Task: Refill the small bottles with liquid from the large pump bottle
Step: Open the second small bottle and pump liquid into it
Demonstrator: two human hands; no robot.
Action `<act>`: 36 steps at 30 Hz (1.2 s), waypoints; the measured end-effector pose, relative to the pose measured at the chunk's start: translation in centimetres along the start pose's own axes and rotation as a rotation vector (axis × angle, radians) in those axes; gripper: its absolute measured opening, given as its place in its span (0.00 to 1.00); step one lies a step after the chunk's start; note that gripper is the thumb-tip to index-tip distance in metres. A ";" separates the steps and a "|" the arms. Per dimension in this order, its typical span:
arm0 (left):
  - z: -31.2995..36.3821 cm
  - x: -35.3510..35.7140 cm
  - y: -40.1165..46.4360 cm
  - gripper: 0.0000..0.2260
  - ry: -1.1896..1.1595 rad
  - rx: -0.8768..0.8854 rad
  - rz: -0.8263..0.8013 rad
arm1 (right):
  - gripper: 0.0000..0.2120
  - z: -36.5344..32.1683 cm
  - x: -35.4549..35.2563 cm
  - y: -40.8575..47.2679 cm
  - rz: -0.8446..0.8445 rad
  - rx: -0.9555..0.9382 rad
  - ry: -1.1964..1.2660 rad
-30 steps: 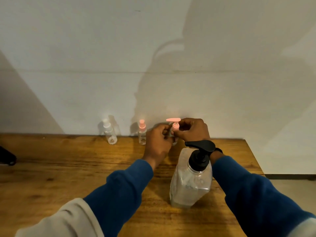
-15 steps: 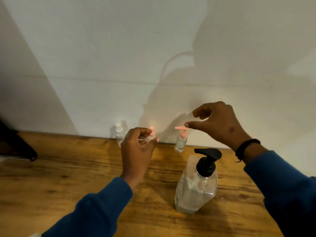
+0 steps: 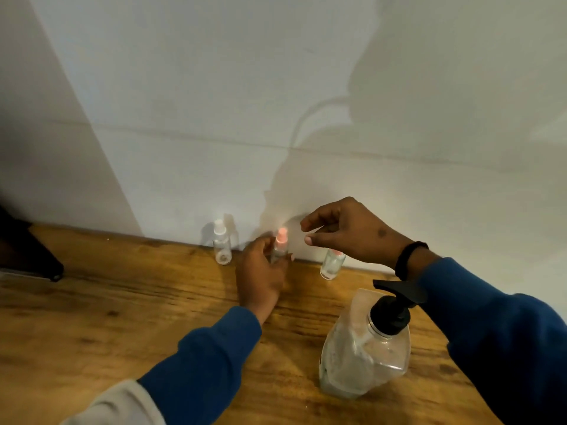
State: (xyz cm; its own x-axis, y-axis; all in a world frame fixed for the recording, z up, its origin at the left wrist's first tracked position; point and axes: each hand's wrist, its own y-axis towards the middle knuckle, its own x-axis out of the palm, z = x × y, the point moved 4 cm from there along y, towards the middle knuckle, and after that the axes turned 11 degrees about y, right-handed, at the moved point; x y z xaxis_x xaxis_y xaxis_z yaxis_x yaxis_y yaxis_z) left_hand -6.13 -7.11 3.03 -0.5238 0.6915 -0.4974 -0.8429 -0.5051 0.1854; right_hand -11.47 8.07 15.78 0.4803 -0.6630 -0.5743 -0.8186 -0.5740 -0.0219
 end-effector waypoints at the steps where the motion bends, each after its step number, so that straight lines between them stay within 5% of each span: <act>1: 0.0 0.1 0.1 0.18 0.004 -0.004 -0.003 | 0.12 0.0 0.3 0.1 -0.004 -0.001 0.004; 13: 6.5 -4.6 0.4 0.15 -0.062 0.107 0.011 | 0.15 -4.9 -2.0 -0.6 0.067 -0.047 0.033; 36: 37.8 -29.2 -9.4 0.17 -0.098 0.656 0.246 | 0.14 -40.5 -13.1 -21.5 0.545 -0.256 -0.432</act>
State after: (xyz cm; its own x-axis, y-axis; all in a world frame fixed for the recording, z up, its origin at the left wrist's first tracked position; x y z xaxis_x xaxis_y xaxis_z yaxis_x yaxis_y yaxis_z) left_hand 12.41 -2.99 47.86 -0.6915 0.6558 -0.3029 -0.5826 -0.2585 0.7705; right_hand 12.59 9.57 56.94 -0.1834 -0.6679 -0.7214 -0.7810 -0.3466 0.5195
